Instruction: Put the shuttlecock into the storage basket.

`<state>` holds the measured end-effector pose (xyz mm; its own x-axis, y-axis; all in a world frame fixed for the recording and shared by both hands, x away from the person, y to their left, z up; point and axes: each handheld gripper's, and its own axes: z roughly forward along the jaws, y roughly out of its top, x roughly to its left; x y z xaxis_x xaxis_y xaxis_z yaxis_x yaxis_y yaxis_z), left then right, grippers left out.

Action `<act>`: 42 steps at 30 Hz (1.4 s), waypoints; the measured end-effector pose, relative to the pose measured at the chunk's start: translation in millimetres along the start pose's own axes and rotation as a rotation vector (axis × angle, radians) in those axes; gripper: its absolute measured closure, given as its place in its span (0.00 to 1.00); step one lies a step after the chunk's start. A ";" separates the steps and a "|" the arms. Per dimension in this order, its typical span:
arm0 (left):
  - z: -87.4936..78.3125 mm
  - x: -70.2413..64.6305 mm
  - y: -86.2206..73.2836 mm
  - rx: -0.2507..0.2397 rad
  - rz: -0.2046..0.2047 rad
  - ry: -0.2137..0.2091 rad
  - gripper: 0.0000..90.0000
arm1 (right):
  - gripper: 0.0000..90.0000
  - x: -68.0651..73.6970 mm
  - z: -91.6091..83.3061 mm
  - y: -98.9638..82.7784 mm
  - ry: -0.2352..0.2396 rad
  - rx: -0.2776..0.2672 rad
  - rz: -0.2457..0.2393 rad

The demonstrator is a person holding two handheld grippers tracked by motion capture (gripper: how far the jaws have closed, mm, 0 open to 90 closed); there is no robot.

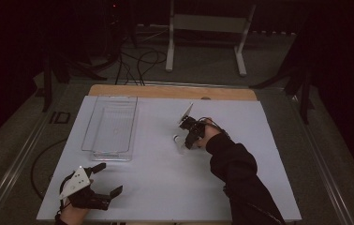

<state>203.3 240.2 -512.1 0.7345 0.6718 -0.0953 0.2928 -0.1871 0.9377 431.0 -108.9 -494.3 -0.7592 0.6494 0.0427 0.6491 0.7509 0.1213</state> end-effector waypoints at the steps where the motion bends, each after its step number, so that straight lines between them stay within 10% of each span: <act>1: 0.1 0.0 -0.1 0.000 0.000 0.000 0.00 | 0.68 -0.1 -0.3 0.8 -0.001 0.000 -0.012; 14: 0.4 -0.1 -0.4 0.002 0.000 -0.003 0.00 | 0.99 5.7 2.6 7.3 0.003 0.033 -0.041; 42: 1.2 -1.6 0.3 0.015 0.010 0.003 0.00 | 1.00 8.5 -22.8 -23.8 0.069 0.054 -0.247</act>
<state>202.9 238.2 -512.1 0.7359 0.6717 -0.0849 0.2943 -0.2044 0.9336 408.0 -124.0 -474.2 -0.8951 0.4373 0.0865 0.4439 0.8922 0.0832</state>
